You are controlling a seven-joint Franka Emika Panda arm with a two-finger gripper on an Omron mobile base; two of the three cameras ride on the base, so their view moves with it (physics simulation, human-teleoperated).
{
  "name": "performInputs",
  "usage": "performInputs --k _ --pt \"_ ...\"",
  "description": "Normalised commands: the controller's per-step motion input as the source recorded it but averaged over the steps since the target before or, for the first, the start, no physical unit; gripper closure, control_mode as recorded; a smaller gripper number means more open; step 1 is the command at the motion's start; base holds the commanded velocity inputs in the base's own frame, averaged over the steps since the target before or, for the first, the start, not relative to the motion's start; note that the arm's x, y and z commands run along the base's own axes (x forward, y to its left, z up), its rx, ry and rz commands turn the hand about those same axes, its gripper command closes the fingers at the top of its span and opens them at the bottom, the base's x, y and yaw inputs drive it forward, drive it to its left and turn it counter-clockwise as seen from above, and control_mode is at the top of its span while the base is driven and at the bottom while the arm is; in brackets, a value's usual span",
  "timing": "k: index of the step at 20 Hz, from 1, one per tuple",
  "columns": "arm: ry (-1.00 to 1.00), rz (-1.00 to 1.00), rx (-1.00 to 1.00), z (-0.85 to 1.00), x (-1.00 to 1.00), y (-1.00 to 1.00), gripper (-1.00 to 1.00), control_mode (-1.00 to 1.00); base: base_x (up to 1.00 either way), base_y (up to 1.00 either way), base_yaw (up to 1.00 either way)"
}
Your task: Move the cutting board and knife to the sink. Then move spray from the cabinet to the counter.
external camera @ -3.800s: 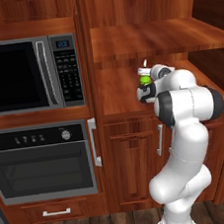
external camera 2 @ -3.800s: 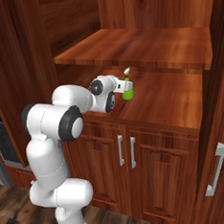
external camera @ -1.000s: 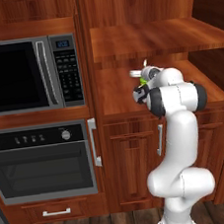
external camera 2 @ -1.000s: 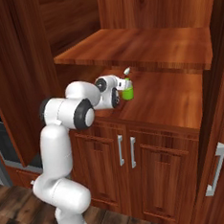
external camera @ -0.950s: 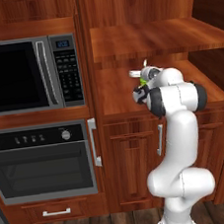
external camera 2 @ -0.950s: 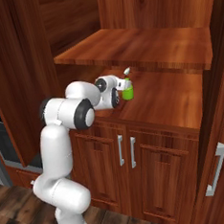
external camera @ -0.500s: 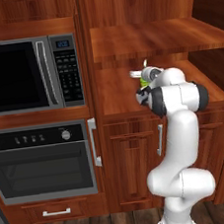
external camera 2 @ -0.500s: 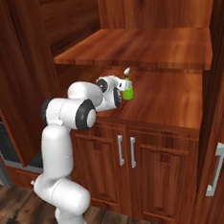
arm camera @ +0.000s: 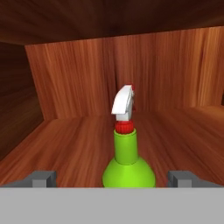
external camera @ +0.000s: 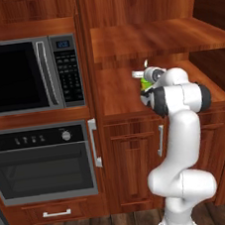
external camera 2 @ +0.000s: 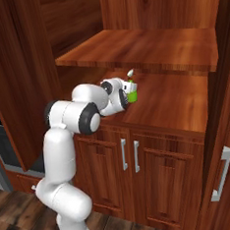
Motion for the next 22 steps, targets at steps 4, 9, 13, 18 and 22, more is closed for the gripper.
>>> performInputs --k 4,9,13,18,22 --pt "0.00 0.00 0.00 0.00 0.00 -0.02 -1.00 -1.00 0.00 0.00 0.00" --pt "0.00 0.00 0.00 0.00 0.00 -0.08 -1.00 -1.00 0.00 0.00 0.00" --pt "0.00 0.00 0.00 0.00 0.01 0.00 -1.00 -1.00 0.00 0.00 0.00" --pt "0.00 0.00 0.00 0.00 0.07 0.00 -1.00 -1.00 0.00 0.00 0.00" --pt "0.00 0.00 0.00 0.00 0.06 0.00 -1.00 -1.00 0.00 0.00 0.00"
